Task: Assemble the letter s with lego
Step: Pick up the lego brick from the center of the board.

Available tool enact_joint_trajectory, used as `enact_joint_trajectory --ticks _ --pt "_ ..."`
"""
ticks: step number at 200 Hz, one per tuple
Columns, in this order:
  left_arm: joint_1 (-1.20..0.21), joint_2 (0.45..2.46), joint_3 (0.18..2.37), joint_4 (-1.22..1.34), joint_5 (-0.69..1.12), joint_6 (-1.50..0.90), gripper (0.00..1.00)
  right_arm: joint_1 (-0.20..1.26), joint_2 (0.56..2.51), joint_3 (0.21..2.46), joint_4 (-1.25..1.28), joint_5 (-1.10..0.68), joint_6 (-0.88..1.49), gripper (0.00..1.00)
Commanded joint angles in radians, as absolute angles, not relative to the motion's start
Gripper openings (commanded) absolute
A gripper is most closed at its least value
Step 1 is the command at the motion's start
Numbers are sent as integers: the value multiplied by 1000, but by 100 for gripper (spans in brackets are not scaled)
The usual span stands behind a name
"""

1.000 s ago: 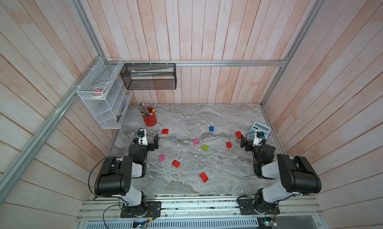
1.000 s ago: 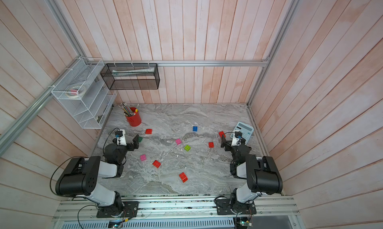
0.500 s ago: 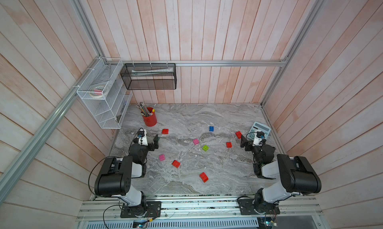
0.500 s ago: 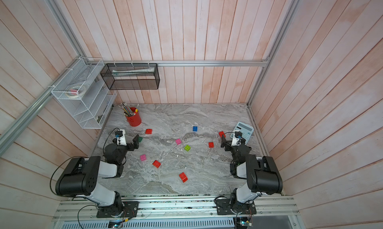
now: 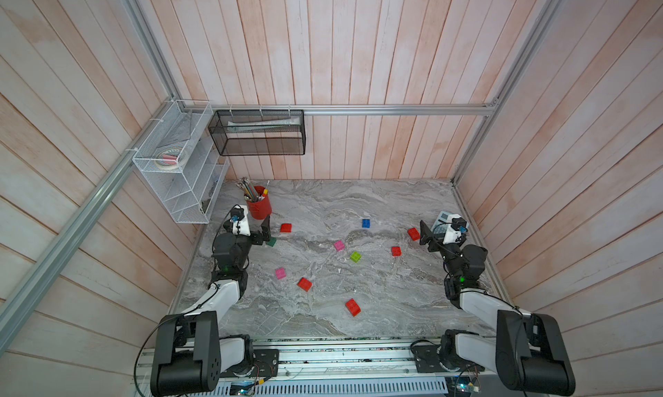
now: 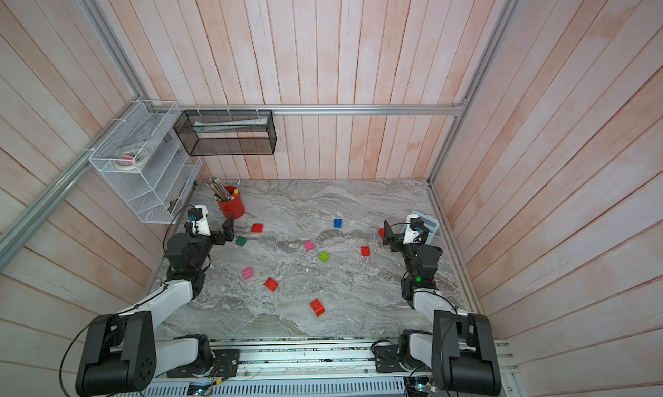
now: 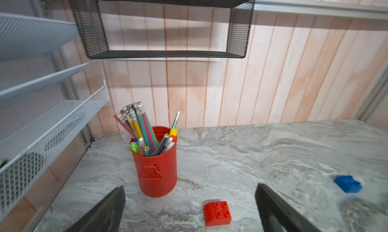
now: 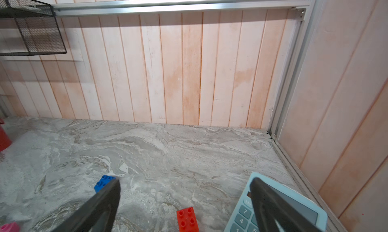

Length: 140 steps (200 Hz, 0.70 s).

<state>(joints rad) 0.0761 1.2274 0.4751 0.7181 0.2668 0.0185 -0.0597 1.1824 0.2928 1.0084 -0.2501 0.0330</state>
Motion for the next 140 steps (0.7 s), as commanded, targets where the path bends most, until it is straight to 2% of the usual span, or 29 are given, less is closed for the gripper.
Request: enact_joint_trajectory --ticks 1,23,52,88,140 --pt "72 1194 553 410 463 141 100 -27 1134 329 834 -324 39 98" --pt "72 1206 669 175 610 310 100 4 1095 384 715 -409 31 98" --pt "70 1274 839 -118 694 538 100 65 1058 448 565 -522 1 98" --pt "62 1351 938 -260 676 712 100 158 1028 484 439 -557 -49 98" --pt "11 1539 1110 -451 550 939 93 210 1032 509 352 -568 -85 98"
